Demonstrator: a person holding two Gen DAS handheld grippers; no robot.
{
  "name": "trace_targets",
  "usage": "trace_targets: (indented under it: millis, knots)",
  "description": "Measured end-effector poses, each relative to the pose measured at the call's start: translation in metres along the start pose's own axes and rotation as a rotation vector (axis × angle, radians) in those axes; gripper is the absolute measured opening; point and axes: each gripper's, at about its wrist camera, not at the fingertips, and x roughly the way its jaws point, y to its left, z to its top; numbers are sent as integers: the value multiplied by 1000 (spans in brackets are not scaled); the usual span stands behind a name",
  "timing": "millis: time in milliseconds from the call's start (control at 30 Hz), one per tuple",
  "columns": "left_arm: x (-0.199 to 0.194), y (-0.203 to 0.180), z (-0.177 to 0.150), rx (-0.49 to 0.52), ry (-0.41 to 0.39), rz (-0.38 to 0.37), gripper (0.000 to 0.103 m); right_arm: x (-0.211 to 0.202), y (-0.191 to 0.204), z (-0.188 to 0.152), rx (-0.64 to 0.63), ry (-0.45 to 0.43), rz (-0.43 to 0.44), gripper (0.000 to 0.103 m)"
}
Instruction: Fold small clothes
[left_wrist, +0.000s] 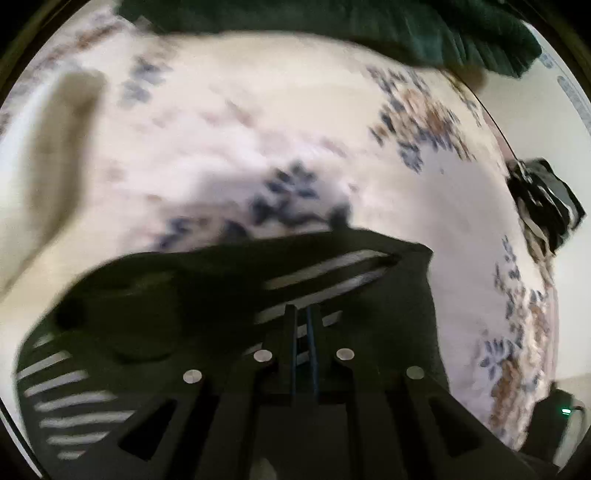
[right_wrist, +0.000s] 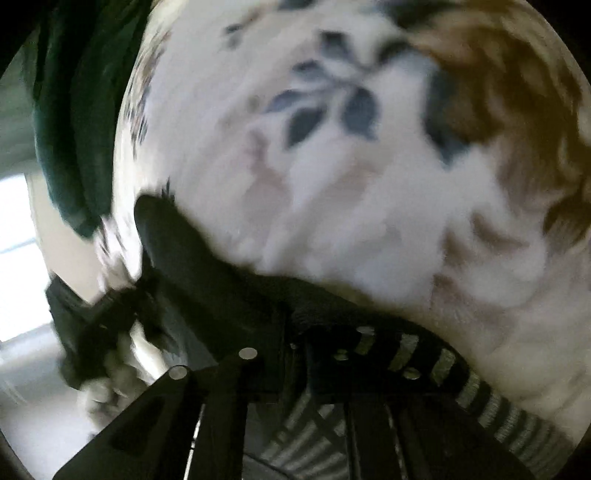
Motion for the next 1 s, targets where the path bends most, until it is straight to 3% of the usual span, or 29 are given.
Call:
trace_targets:
  millis: [33,100,133,167,200,233,333,433,633,733,900,1000]
  knots:
    - [-15,5,-5,-3,-42,47,7,-2,9,-4,-39,3,-27,37]
    - [-40,20,-19,-40,-99,84,27,-10,31,-12,-147,1,-112,57]
    - [-57,32,-31,-75,-134,94,49,-14,43,-18,-207,-4,-139,62]
    - [-72,46,-45,-118,-162,109,81,-17,54,-26,-274,-6,-167,62]
    - [-80,55,-53,-141,-172,115,93,-20,65,-33,-326,-8,-188,63]
    - [-93,69,-70,-178,-187,127,99,-21,75,-40,-381,-12,-213,64]
    - [-122,104,-121,-267,-200,195,99,-21,103,-63,-527,-48,-328,79]
    - [-148,146,-182,-371,-190,229,99,-4,130,-81,-598,-68,-404,86]
    - [-205,250,-343,-732,-141,259,99,25,151,-143,-724,43,-459,87]
    - [-225,293,-428,-889,-112,340,99,41,159,-169,-766,78,-477,87]
    - [-226,354,-556,-1181,-60,400,99,70,161,-209,-798,100,-515,87]
    - [-209,377,-606,-1330,-42,349,99,83,164,-229,-830,74,-566,87]
